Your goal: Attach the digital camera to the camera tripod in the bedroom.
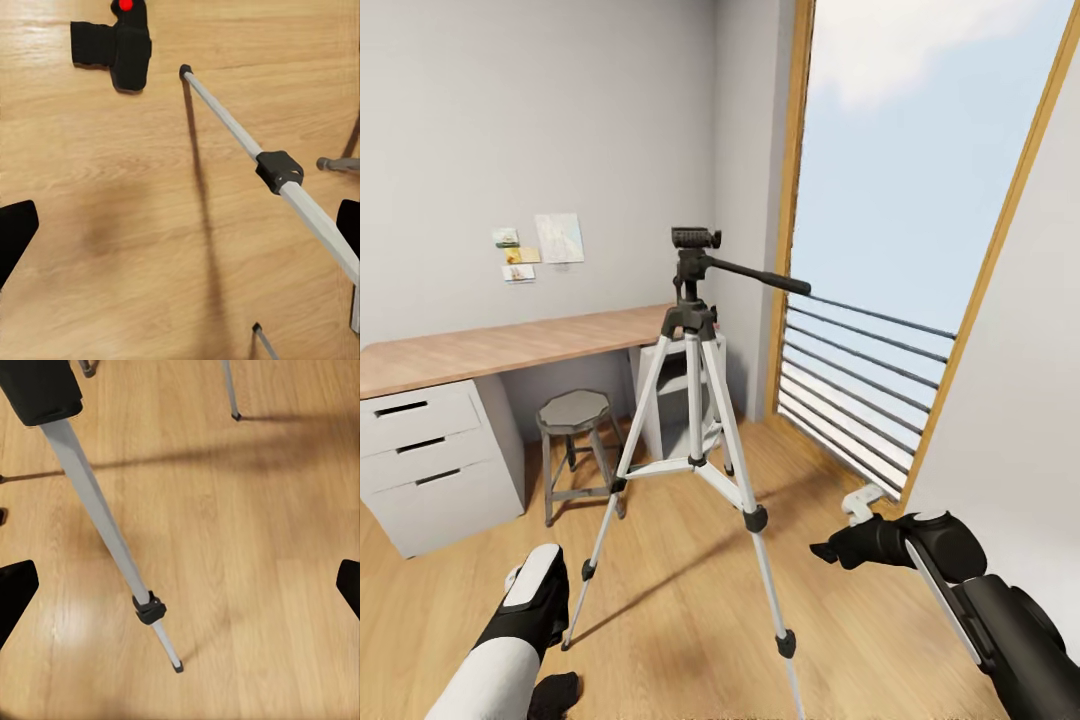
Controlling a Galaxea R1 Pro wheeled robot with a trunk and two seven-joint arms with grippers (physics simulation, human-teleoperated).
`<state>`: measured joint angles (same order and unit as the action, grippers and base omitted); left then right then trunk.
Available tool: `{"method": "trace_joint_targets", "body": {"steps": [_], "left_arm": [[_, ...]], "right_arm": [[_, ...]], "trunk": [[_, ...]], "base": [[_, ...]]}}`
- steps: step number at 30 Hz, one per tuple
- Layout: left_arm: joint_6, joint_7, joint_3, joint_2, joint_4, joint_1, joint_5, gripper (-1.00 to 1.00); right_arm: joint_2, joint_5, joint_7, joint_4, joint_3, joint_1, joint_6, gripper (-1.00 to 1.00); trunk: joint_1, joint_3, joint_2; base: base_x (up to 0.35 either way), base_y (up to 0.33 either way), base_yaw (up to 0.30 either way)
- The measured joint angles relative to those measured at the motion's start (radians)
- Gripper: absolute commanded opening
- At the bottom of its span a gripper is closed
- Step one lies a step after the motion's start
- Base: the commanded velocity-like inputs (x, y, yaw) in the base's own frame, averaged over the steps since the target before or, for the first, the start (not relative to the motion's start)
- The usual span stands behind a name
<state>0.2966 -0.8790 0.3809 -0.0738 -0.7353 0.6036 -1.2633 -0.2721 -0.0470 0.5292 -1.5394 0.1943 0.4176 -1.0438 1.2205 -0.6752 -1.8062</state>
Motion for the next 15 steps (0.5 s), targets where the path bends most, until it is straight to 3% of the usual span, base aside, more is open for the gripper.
{"method": "trace_joint_targets", "body": {"steps": [9,10,15], "left_arm": [[0.013,0.000,-0.002,-0.003,0.008,0.020,0.046,1.00],[0.014,0.000,-0.003,-0.004,0.009,0.021,0.054,1.00],[0.015,0.000,-0.004,-0.006,0.009,0.022,0.060,1.00]], "right_arm": [[-0.005,0.001,0.000,-0.003,-0.006,0.006,0.000,1.00],[-0.006,0.000,0.000,-0.004,-0.022,0.013,0.000,1.00],[-0.004,0.001,0.000,-0.004,-0.035,0.016,0.000,1.00]], "trunk": [[0.035,-0.042,-0.063],[0.038,-0.047,-0.070],[0.058,-0.070,-0.105]], "base": [[0.000,0.000,0.000],[0.000,0.000,0.000],[0.000,0.000,0.000]]}}
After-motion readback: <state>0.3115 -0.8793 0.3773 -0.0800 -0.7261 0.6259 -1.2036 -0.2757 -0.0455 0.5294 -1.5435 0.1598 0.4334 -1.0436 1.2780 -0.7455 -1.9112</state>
